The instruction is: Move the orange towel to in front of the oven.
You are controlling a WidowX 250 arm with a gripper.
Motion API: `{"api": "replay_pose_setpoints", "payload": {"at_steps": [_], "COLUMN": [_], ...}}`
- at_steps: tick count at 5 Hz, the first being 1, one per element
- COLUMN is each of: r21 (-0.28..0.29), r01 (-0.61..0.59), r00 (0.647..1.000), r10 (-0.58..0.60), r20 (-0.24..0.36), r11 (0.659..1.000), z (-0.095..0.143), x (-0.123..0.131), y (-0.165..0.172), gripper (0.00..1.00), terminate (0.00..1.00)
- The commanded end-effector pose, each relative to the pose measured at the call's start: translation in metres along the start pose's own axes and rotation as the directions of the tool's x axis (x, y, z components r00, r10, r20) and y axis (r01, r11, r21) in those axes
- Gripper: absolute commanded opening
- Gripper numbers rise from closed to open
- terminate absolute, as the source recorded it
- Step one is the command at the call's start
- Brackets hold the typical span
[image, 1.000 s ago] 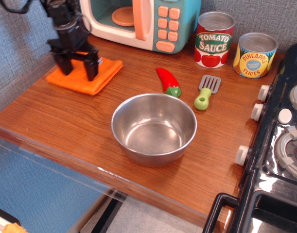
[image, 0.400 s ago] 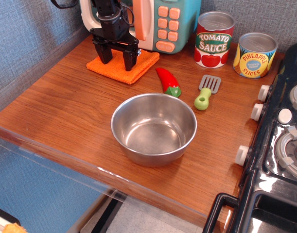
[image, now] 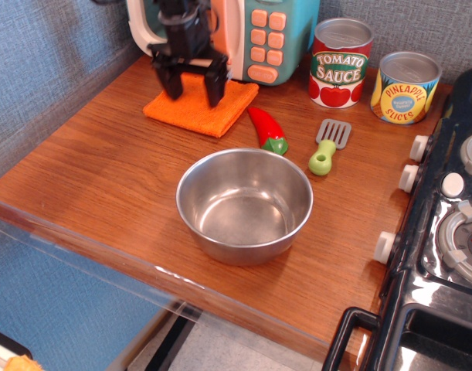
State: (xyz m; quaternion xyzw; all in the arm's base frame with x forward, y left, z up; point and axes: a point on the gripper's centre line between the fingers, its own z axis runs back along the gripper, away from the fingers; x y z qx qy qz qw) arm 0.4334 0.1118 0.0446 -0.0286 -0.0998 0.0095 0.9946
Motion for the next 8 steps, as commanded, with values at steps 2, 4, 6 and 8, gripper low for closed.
{"api": "replay_pose_setpoints", "payload": {"at_steps": [2, 4, 6, 8], "r21": [0.015, 0.050, 0.090, 0.090], "r01": [0.094, 0.059, 0.081, 0.081], "r00": [0.989, 0.997, 0.993, 0.993], "r10": [-0.095, -0.056, -0.073, -0.073], "r20": [0.109, -0.053, -0.094, -0.094], "r11": [0.995, 0.997, 0.993, 0.993], "z": [0.102, 0.074, 0.063, 0.063], "x": [-0.010, -0.081, -0.098, -0.098], "y": [-0.036, -0.020, -0.006, -0.006], "gripper": [1.00, 1.00, 1.00, 1.00], "terminate": [0.00, 0.00, 0.00, 1.00]}}
